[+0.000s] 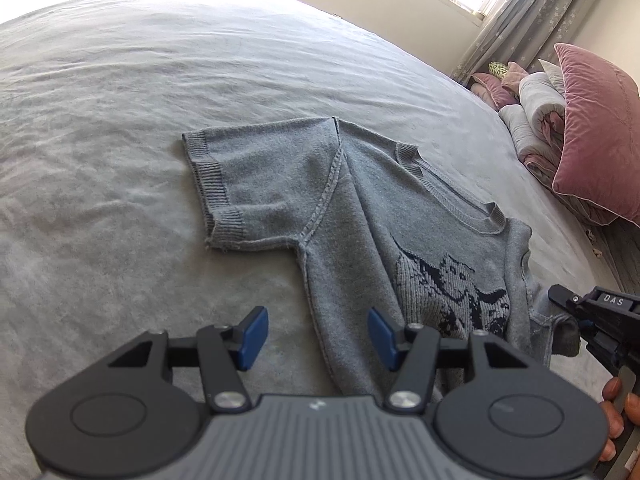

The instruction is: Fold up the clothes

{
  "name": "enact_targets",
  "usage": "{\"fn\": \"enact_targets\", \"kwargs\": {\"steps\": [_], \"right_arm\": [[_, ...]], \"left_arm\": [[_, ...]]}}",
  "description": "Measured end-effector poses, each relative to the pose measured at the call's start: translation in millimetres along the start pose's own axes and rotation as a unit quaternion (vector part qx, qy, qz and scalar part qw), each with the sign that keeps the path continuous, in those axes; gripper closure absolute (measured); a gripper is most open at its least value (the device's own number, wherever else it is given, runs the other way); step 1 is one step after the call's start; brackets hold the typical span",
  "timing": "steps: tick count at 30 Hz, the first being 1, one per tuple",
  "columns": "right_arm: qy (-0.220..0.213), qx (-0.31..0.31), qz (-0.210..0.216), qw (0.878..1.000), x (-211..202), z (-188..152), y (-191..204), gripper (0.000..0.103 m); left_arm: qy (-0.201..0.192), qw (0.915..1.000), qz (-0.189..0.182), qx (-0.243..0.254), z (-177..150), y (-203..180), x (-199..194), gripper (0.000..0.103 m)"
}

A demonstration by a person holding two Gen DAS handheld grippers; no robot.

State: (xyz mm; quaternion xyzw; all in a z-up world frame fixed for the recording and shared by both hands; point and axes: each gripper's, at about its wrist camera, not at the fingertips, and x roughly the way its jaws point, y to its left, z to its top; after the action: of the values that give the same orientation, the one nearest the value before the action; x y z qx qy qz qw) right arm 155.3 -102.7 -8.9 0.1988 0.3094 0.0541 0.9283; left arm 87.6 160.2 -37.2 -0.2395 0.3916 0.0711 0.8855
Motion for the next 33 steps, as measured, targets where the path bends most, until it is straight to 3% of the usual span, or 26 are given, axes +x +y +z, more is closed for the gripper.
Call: {"fn": "enact_targets", "kwargs": {"steps": [3,7,8,13,14,17,19,20,21,28,33], "right_arm": [[0.006,-0.07,0.019,0.997,9.0,-8.7,40.4,0.095],[0.051,-0.142,0.012,0.989,44.5,-32.8,74.6,0.096],[0.068,-0.15,0.008,0.986,54.0,-39.6,77.1,0.103],[0.091,-0.166,-0.002,0.982,66.2,-50.2,80.8,0.098],[0.093,-0.16,0.006,0.983,62.6,-47.2,78.8,0.09],[0.101,-0.129,0.043,0.986,48.9,-34.1,66.5,0.089],[0.094,-0.097,0.065,0.989,37.4,-24.4,54.5,0.075],[0.087,-0.077,0.073,0.99,31.5,-19.1,48.3,0.055],[0.08,-0.058,0.082,0.992,25.5,-13.8,42.1,0.05],[0.058,0.072,0.048,0.995,7.5,8.7,-23.8,0.05],[0.105,0.193,0.047,0.974,16.9,-8.9,-62.8,0.05]], "left_arm": [[0.0,1.0,0.0,-0.008,1.8,4.9,-1.5,0.047],[0.001,0.9999,-0.002,-0.016,3.5,9.7,-3.2,0.047],[0.001,0.9998,-0.003,-0.018,4.2,10.5,-3.3,0.047],[0.003,0.9997,-0.004,-0.025,6.6,13.7,-3.8,0.047],[0.003,0.9997,-0.004,-0.026,6.9,13.9,-3.6,0.047],[0.006,0.9996,-0.003,-0.028,7.3,14.5,-3.1,0.047],[0.007,0.9995,-0.004,-0.029,7.8,14.5,-2.7,0.047],[0.007,0.9995,-0.004,-0.029,7.9,14.1,-2.6,0.047],[0.007,0.9996,-0.005,-0.027,7.8,13.3,-2.7,0.047],[0.007,0.9998,-0.001,-0.019,4.5,7.8,-1.7,0.047],[0.01,0.9998,0.0,-0.017,4.6,5.3,1.8,0.047]]}}
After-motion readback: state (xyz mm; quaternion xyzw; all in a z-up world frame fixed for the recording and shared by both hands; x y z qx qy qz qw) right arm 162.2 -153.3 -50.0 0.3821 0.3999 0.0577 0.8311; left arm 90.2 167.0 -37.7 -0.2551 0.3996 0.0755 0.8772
